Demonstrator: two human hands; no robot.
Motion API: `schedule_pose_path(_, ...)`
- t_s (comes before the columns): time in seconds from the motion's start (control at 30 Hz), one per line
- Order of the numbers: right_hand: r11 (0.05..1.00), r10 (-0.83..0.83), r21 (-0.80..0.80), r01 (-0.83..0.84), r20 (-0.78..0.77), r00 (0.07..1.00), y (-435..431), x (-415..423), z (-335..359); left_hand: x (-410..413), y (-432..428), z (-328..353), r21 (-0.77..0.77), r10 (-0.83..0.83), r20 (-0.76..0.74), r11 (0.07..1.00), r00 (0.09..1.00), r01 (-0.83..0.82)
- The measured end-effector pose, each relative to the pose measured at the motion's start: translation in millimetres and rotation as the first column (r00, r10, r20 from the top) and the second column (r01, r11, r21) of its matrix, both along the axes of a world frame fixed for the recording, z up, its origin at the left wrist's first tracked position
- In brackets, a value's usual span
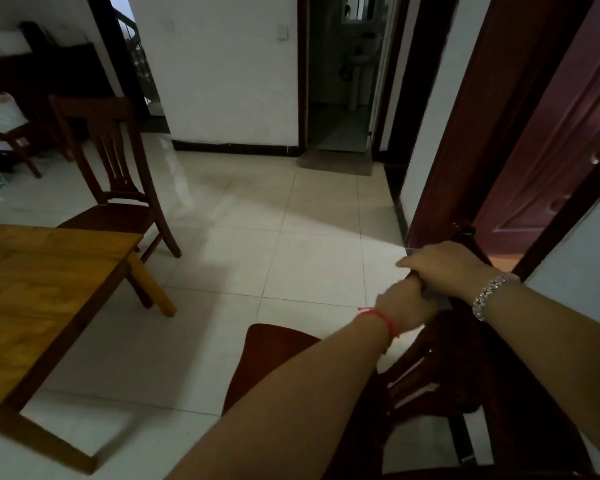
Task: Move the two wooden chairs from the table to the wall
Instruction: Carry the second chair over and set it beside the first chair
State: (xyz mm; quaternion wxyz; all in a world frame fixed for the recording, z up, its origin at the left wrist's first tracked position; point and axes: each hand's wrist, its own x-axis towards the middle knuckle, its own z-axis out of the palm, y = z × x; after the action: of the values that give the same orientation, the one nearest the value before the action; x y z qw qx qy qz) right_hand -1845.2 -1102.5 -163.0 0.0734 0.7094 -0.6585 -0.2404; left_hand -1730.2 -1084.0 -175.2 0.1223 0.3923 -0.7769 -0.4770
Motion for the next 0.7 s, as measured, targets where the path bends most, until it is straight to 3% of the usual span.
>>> schedule_pose_path(0.07, 0.971, -0.009, -0.223, 0.085, 0.321, 0.947, -17, 35, 10, 38, -27, 15, -0.1, 0.09, -0.001, 0.991, 0.996, -0.089)
schedule_pose_path(0.1, 0.938, 0.028, -0.311, 0.155, 0.512, 0.858, -28, 55, 13, 61, -42, 22, -0.13, 0.124, -0.033, 0.983, 0.992, -0.127)
schedule_pose_path(0.17, 0.866, 0.142, -0.395, 0.307, 0.783, 0.606, -48, 99, 20, 108, -72, 37, -0.168, 0.175, -0.14, 0.966, 0.975, -0.197)
schedule_pose_path(0.23, 0.835, 0.237, -0.364, 0.414, 0.915, 0.327, -71, 149, 28, 163, -109, 50, -0.184, 0.225, -0.247, 0.944, 0.943, -0.274)
schedule_pose_path(0.33, 0.83, 0.318, -0.295, 0.473, 0.948, 0.033, -108, 220, 42, 252, -166, 71, -0.175, 0.277, -0.413, 0.911, 0.868, -0.374)
schedule_pose_path(0.47, 0.832, 0.389, -0.253, 0.494, 0.901, -0.193, -162, 298, 64, 375, -235, 100, -0.153, 0.27, -0.518, 0.904, 0.811, -0.399)
schedule_pose_path(0.57, 0.862, 0.376, -0.221, 0.456, 0.883, -0.282, -200, 340, 75, 443, -278, 116, -0.225, 0.237, -0.559, 0.879, 0.795, -0.42)
schedule_pose_path(0.7, 0.917, 0.307, -0.194, 0.348, 0.901, -0.308, -252, 385, 78, 506, -327, 122, -0.263, 0.24, -0.593, 0.844, 0.769, -0.466)
